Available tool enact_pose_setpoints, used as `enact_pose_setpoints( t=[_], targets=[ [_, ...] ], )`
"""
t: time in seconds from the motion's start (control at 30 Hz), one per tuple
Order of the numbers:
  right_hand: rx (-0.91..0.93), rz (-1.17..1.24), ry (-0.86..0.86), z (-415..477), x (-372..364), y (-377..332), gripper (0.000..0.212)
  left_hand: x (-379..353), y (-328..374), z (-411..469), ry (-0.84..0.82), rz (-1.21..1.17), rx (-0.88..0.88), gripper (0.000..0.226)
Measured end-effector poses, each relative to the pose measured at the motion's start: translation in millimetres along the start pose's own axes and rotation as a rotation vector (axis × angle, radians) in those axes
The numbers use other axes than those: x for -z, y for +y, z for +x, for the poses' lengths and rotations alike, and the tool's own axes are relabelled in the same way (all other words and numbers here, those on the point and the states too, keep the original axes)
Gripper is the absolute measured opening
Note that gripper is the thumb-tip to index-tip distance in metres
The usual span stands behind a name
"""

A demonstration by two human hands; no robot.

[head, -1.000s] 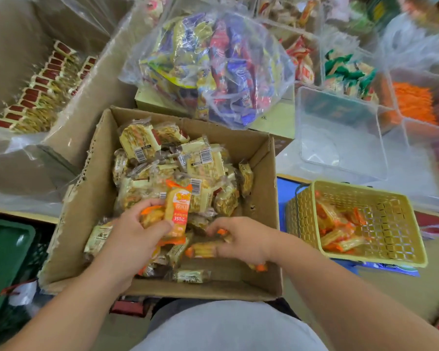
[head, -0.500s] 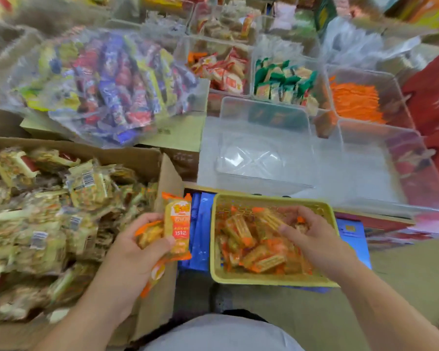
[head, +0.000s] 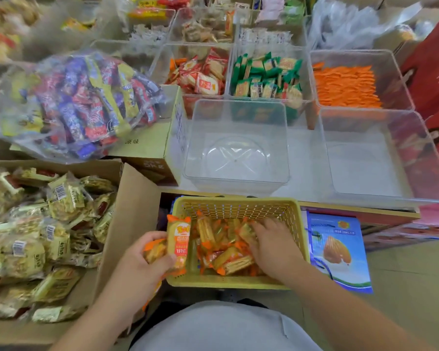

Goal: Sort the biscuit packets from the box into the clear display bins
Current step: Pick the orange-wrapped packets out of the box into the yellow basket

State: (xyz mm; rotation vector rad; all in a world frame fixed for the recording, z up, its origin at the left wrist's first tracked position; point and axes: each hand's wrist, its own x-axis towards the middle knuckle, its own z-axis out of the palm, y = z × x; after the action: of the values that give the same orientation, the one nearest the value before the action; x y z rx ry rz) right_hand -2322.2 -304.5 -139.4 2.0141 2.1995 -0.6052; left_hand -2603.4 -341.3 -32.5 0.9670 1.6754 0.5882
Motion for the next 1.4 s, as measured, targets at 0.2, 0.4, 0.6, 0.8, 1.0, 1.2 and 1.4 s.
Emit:
enact_pose_setpoints(
  t=[0.2,0.4,0.6,0.8,1.0,1.2,1.4],
  targets=[
    [0.112,-0.009,0.261,-30,29,23,0.034,-37,6,34,-0.042,0.366,-0.094,0.034],
    [0.094,-0.009,0.145,-40,22,35,0.047,-72,-3,70,-0.155,0.658,-0.207,0.036],
    [0.055,0.002,0.177,-38,19,34,0.040,-83,-11,78,-0.199,1.160,-0.344,0.092],
    [-0.027,0.004,0.192,-37,22,23,0.041,-47,-7,50,-0.093,1.068,-0.585,0.074],
    [0.165,0.166,0.256,-14,43,-81,0.037,53,-32,27,0.287,0.993,-0.549,0.057],
    [0.451,0.374,0.171,-10,39,-193,0.039,177,-72,47,0.428,1.169,-0.233,0.075],
    [0.393,0.510,0.078,-5,34,-290,0.040,253,-119,109,0.280,1.284,-0.329,0.090]
  ],
)
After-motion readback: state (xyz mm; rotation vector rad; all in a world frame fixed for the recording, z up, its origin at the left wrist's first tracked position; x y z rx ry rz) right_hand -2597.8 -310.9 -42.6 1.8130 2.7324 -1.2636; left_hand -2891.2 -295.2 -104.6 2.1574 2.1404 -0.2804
